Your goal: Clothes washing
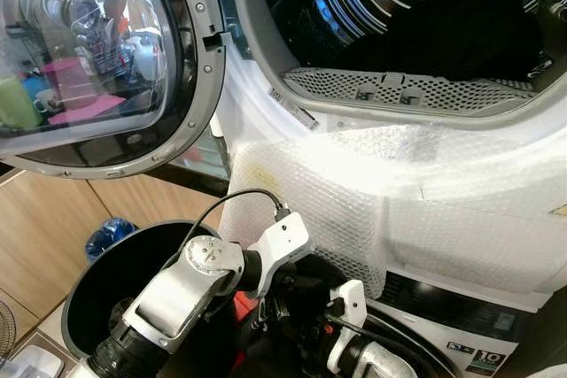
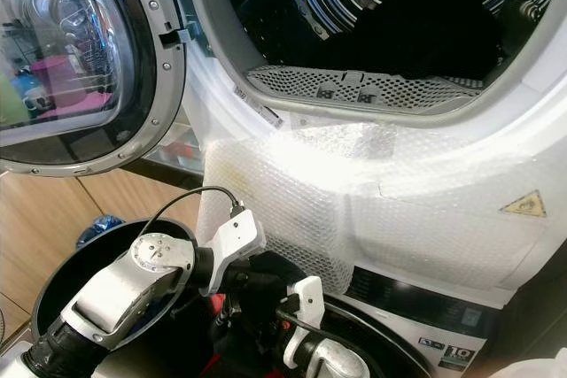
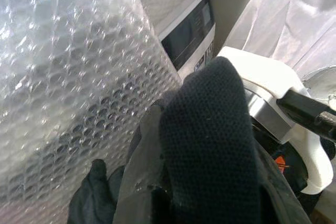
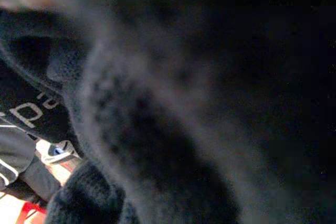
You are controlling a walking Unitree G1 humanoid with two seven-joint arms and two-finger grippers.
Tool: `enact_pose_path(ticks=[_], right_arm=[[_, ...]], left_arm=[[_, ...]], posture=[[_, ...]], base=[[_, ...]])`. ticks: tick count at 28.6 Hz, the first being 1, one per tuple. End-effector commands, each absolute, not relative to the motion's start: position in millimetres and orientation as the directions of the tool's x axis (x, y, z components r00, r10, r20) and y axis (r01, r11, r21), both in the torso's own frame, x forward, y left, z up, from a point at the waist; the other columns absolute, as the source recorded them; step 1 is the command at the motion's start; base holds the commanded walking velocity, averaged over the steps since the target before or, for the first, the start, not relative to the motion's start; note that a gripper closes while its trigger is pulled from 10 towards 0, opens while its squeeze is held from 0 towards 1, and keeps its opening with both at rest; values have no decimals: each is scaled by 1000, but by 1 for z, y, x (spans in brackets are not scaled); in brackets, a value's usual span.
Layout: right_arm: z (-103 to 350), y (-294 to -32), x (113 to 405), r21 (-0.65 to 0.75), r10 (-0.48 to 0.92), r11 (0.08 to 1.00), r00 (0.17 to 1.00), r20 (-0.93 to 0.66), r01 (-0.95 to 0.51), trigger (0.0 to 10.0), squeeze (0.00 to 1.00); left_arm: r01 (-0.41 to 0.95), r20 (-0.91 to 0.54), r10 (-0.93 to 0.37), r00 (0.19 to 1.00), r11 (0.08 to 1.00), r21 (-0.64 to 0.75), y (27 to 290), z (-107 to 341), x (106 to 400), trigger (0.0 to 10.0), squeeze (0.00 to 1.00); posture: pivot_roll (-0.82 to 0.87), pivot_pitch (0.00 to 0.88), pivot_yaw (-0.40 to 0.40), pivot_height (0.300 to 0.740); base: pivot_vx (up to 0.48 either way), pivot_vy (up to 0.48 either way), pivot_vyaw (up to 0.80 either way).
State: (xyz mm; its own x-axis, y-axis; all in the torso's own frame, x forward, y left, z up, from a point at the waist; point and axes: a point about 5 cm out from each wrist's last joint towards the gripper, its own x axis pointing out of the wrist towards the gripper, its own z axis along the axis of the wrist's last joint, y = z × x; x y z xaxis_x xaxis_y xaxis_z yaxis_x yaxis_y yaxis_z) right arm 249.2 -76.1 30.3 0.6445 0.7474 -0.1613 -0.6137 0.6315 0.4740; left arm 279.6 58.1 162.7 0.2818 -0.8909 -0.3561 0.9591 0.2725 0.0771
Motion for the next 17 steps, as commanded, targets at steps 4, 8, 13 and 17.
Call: enact_pose_path(ticks=[4, 8, 13, 17], right_arm=[[28, -60, 247, 498, 772, 601, 616, -158, -625, 0, 0], [32, -57, 245, 501, 788, 568, 607, -103, -653, 0, 0], [40, -60, 244, 497, 806, 531, 590, -45, -687, 0, 0], [40, -67, 230, 438, 867, 460, 497, -35, -772, 0, 0]], left_arm=[[978, -261, -945, 199, 177, 106, 42, 186, 268, 0, 0], [977, -262, -943, 205, 181, 112, 43, 187, 268, 0, 0], [974, -253, -942, 223, 203, 103, 44, 189, 269, 0, 0], [973, -256, -940, 226, 206, 106, 45, 188, 270, 196, 0]], posture=[[-32, 0, 186, 740], [-29, 0, 190, 740], [-29, 0, 201, 740], [-34, 0, 205, 740]], base=[[0, 0, 0], [0, 0, 0], [0, 0, 0], [0, 0, 0]])
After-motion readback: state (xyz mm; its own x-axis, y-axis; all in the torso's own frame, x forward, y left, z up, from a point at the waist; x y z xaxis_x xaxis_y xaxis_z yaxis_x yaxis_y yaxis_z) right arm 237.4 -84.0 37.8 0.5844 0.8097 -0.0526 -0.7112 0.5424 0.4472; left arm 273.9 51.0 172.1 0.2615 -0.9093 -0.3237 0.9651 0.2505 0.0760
